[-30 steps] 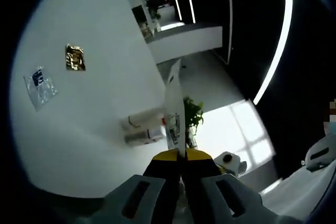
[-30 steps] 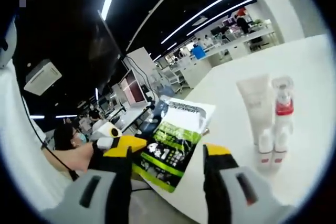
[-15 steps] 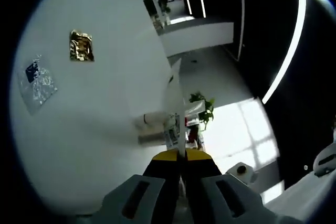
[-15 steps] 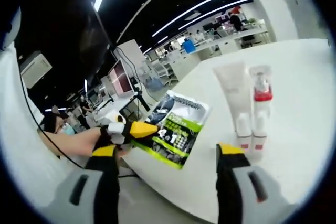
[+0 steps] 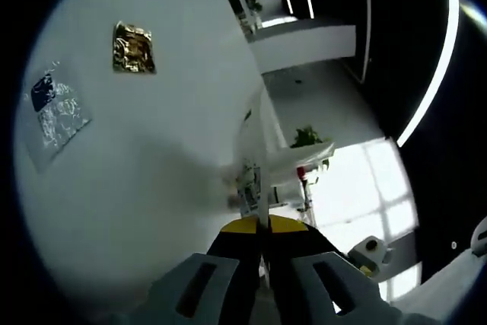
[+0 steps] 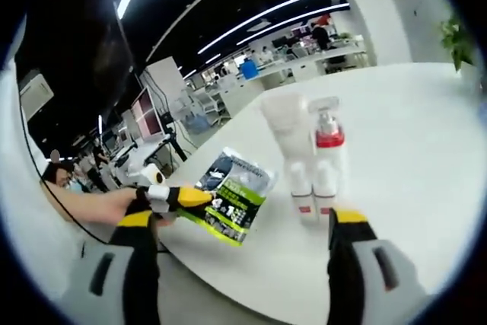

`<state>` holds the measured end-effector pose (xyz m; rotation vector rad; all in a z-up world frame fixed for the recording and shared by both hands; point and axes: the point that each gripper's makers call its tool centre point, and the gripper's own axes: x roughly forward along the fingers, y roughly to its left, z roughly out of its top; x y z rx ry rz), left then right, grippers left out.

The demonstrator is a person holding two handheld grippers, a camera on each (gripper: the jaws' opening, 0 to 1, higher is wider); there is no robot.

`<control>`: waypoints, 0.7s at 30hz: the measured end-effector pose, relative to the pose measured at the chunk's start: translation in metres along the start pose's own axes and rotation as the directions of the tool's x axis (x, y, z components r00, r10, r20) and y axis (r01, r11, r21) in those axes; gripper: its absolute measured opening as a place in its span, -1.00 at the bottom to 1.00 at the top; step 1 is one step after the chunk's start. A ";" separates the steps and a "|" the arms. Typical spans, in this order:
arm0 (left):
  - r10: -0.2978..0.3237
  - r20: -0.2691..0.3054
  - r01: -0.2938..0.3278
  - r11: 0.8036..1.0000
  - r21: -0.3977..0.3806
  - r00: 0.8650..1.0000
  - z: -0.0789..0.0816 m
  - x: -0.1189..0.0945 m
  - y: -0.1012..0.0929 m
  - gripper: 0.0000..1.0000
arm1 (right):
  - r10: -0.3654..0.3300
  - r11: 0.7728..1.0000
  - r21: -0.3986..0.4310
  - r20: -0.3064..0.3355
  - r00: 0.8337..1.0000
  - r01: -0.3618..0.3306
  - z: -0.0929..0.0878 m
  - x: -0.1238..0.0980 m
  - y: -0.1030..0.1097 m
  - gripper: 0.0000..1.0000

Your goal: Arrange the skincare products in the storage area until every visible bottle or jar stands upright without overlapping.

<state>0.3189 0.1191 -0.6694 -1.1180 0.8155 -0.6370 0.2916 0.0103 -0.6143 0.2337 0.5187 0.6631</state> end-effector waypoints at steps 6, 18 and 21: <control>0.057 -0.009 -0.057 0.998 0.023 0.998 -0.003 0.014 0.017 -1.00 | -0.035 0.999 0.011 -0.005 0.999 0.035 0.000 -0.004 -0.012 0.92; 0.281 -0.007 -0.272 0.936 0.224 0.960 -0.007 0.017 0.061 -1.00 | -0.108 0.994 0.032 -0.001 0.994 0.108 -0.001 -0.014 -0.041 0.95; 0.304 -0.006 -0.291 0.917 0.274 0.953 -0.010 0.018 0.064 -0.99 | -0.119 0.992 0.038 -0.001 0.993 0.118 -0.001 -0.016 -0.045 0.94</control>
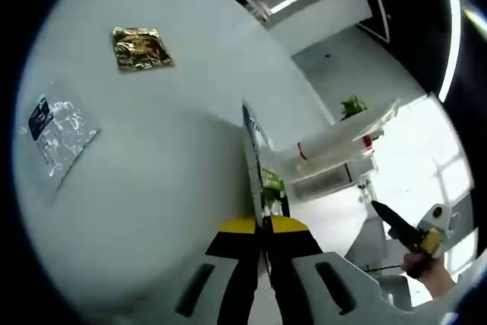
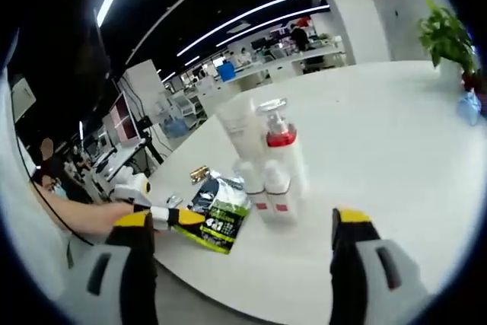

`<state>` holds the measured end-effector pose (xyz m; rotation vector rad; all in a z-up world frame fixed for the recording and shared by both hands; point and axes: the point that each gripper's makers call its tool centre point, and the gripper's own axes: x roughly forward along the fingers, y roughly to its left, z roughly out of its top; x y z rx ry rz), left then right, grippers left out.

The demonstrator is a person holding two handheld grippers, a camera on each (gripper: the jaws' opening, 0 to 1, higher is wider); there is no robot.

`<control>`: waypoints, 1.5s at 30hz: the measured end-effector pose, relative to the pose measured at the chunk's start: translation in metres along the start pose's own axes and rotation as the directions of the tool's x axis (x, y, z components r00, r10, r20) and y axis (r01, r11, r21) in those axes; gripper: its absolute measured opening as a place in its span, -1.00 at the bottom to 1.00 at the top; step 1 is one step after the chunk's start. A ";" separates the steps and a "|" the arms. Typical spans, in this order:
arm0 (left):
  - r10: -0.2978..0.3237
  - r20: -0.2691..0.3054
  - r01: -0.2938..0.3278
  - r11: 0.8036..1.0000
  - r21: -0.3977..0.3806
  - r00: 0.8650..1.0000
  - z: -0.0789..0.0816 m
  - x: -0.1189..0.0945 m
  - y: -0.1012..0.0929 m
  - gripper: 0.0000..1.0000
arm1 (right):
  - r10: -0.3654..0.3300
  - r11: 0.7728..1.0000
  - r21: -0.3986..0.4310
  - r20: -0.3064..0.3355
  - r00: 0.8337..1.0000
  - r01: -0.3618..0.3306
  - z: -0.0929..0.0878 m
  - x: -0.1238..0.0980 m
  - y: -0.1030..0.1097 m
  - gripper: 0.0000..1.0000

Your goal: Arrange the skincare products in the storage area until every visible bottle or jar stands upright without overlapping.

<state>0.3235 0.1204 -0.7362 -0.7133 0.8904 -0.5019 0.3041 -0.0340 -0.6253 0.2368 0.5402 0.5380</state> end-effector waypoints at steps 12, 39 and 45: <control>0.037 -0.039 -0.029 0.980 0.195 0.999 -0.002 0.001 0.007 -0.86 | -0.003 1.000 0.021 -0.005 1.000 0.003 -0.002 0.001 -0.004 0.92; 0.259 -0.196 0.060 0.453 0.889 0.946 0.006 0.018 0.008 0.13 | -0.028 0.999 0.036 0.006 1.000 0.028 -0.006 -0.012 -0.010 0.93; 0.250 -0.163 0.014 0.508 0.861 0.954 0.006 0.019 0.007 0.16 | -0.032 0.999 0.033 0.007 0.999 0.032 -0.006 -0.011 -0.010 0.93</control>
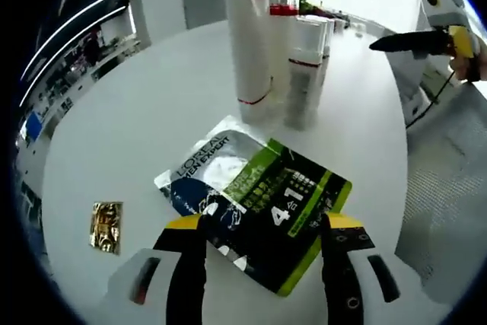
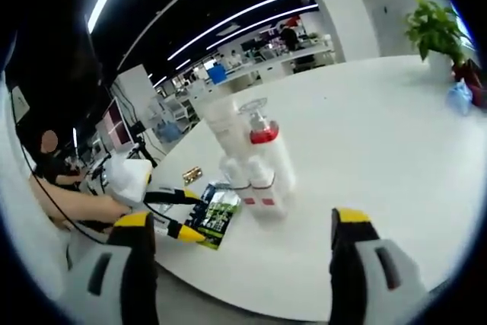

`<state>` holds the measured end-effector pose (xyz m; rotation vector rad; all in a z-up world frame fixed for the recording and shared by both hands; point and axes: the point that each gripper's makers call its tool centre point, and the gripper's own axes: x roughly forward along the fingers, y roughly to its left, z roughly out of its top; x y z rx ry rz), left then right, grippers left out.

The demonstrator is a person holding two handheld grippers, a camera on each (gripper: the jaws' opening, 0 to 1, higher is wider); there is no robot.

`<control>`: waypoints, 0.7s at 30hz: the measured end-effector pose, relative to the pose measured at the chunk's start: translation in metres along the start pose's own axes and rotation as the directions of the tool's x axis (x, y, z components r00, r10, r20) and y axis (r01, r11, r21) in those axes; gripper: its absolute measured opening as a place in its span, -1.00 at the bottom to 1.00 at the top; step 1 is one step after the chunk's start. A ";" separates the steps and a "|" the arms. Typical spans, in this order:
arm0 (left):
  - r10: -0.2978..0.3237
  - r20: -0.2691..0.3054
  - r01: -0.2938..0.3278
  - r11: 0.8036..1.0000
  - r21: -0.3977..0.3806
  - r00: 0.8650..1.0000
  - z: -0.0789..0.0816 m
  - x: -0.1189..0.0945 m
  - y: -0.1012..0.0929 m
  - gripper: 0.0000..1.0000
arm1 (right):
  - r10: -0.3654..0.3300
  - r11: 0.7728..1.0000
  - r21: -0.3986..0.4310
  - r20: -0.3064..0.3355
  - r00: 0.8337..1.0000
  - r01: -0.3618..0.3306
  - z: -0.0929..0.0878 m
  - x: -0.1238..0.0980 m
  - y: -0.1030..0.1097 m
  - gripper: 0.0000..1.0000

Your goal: Arrange the skincare products in the storage area until every visible bottle or jar stands upright without overlapping.

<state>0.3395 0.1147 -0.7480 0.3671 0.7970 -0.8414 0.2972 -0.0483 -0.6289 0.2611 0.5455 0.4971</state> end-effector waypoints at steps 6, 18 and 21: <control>0.012 0.009 -0.011 1.000 -0.011 1.000 0.000 0.000 0.000 0.16 | 0.002 1.000 0.001 0.001 1.000 -0.002 0.000 0.000 0.000 0.93; 0.027 0.005 -0.027 1.000 -0.007 1.000 0.001 -0.002 -0.004 0.18 | 0.012 1.000 -0.013 0.007 1.000 -0.012 0.001 0.000 0.003 0.95; 0.038 0.020 -0.038 0.999 0.009 0.999 0.004 -0.005 -0.005 0.22 | 0.022 1.000 -0.015 0.002 1.000 -0.022 0.000 0.001 0.005 0.95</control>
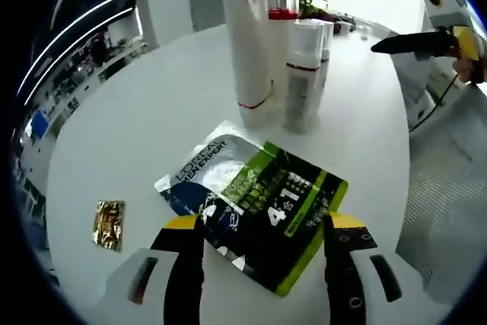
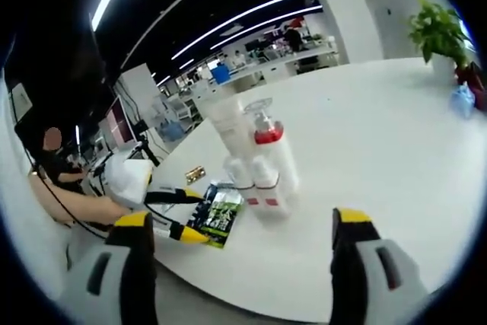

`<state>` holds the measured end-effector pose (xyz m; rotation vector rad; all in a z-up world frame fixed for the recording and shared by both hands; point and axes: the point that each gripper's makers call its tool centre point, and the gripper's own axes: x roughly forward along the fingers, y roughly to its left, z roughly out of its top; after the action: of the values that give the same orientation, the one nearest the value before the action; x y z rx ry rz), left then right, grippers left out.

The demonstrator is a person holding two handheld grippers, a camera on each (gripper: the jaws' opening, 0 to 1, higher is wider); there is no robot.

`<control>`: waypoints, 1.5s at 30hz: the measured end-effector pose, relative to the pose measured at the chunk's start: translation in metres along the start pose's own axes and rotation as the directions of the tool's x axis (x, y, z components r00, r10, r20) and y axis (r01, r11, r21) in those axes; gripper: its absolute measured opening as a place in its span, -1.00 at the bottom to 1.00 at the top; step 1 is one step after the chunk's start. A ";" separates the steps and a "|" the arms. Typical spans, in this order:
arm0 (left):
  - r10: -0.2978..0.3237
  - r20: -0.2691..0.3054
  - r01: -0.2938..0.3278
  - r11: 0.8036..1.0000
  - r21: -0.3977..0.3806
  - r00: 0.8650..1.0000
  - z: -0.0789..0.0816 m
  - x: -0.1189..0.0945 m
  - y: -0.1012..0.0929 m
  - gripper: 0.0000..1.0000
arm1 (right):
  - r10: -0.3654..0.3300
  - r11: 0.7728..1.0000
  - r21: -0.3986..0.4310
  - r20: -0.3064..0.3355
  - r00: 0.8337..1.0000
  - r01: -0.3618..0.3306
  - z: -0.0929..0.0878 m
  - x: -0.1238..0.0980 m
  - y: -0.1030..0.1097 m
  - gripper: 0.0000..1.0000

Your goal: Arrange the skincare products in the storage area until every visible bottle or jar stands upright without overlapping.

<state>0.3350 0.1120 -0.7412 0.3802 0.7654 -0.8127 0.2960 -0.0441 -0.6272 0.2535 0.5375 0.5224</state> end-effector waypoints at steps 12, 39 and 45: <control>0.041 0.044 -0.038 0.996 -0.075 0.998 -0.003 -0.030 0.002 0.28 | 0.014 0.998 -0.069 -0.034 0.999 -0.016 -0.006 0.004 0.006 0.99; 0.177 0.141 -0.135 0.954 -0.267 0.974 -0.008 -0.111 0.017 0.53 | 0.012 0.996 -0.085 0.029 1.000 -0.009 -0.001 -0.014 0.023 0.99; 0.216 0.173 -0.151 0.933 -0.327 0.961 -0.006 -0.130 0.018 0.57 | 0.010 0.997 -0.079 0.060 0.998 -0.005 0.003 -0.015 0.020 0.99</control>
<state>0.2880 0.1931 -0.6494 0.0801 0.6392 -0.5325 0.2790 -0.0355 -0.6114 0.1957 0.4564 0.5405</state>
